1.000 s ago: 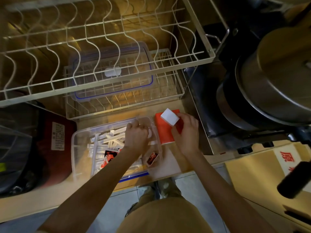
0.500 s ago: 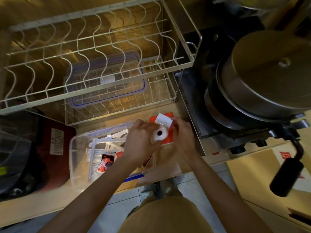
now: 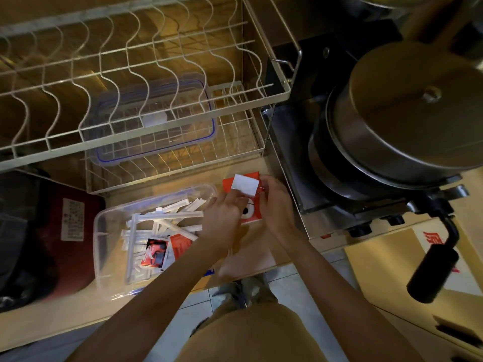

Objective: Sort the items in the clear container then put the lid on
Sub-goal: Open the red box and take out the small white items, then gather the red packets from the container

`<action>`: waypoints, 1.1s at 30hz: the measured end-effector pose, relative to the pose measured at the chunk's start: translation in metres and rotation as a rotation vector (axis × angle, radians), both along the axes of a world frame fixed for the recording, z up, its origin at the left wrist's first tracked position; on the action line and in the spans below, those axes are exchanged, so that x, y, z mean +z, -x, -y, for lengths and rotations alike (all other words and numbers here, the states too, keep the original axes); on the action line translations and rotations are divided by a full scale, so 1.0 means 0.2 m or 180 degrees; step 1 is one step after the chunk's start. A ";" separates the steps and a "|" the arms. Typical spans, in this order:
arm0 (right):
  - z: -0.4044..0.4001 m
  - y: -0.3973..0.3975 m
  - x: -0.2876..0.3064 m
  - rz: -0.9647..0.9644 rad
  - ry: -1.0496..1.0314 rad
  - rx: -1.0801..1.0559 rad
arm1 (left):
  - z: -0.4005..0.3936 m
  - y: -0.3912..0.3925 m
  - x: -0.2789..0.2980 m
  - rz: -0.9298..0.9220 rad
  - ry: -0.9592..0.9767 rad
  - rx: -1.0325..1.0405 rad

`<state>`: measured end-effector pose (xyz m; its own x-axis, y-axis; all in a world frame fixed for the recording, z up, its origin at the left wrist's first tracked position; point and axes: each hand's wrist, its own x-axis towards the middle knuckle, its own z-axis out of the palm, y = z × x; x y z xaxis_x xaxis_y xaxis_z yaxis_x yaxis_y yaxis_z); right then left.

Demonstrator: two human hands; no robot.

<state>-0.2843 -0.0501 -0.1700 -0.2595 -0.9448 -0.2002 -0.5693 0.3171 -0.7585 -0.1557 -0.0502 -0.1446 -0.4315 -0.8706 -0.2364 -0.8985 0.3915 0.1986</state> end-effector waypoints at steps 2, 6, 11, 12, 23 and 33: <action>-0.01 -0.02 0.03 -0.0165 0.0127 0.0041 | -0.01 -0.01 0.01 -0.0215 -0.0019 0.0061; -0.02 -0.08 0.12 -0.0511 0.0486 0.0225 | -0.03 -0.06 0.08 -0.1457 -0.0161 0.0669; -0.04 -0.20 0.19 0.0024 0.0994 0.0365 | -0.04 -0.30 0.17 -0.2211 -0.0574 0.1768; -0.05 -0.24 0.20 0.0166 0.1019 0.0410 | -0.04 -0.36 0.17 -0.2150 -0.0629 0.1874; -0.13 -0.69 0.05 0.0099 -0.0892 0.1821 | -0.19 -0.82 -0.02 -0.0792 -0.0872 0.2651; -0.14 -0.83 -0.05 -0.0971 -0.1430 0.1359 | -0.20 -0.86 -0.14 -0.0517 -0.1167 0.2665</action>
